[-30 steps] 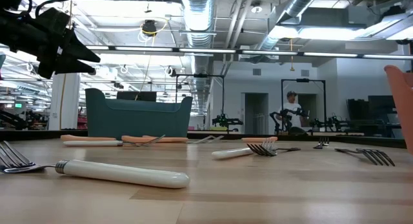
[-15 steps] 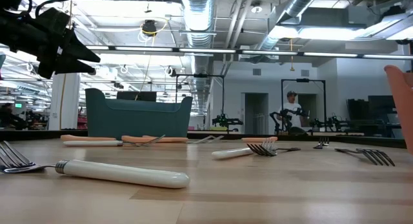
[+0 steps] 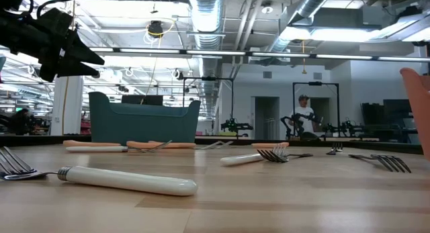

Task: Sort silverware by color (type)
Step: Put the white fork into the green bin

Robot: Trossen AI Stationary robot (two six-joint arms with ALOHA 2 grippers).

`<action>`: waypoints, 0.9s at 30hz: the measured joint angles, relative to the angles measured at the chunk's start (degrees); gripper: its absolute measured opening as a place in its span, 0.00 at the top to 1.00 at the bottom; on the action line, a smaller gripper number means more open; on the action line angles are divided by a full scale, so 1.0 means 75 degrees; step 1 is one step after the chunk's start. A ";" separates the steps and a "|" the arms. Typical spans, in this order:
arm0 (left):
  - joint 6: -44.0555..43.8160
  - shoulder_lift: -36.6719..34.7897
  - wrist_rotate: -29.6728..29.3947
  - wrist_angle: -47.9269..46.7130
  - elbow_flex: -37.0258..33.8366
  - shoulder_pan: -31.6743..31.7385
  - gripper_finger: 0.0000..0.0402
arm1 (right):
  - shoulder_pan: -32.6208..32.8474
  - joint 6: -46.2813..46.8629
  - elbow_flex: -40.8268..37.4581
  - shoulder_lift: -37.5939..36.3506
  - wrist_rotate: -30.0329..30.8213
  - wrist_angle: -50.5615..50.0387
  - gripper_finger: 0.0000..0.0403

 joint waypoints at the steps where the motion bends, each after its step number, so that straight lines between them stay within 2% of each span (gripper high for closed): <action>1: -0.0002 0.0000 0.0000 0.0000 0.0000 0.0000 0.42 | -0.0027 -0.0053 0.0000 -0.0113 0.0000 0.0002 0.66; 9: -0.0006 0.0000 0.0000 0.0000 0.0000 0.0000 0.42 | -0.0510 -0.1023 0.0003 -0.0959 0.0065 0.0049 0.66; 14: -0.0007 -0.0001 0.0000 0.0000 0.0000 0.0000 0.42 | -0.1115 -0.1956 0.0003 -0.1280 0.0479 0.0031 0.66; 18: -0.0009 0.0000 -0.0003 0.0002 0.0000 0.0000 0.42 | -0.1790 -0.3160 0.0003 -0.1399 0.0797 0.0029 0.66; 27: -0.0012 0.0000 -0.0019 0.0003 -0.0003 0.0000 0.42 | -0.3957 -0.6559 0.0003 -0.1321 0.0839 0.0194 0.66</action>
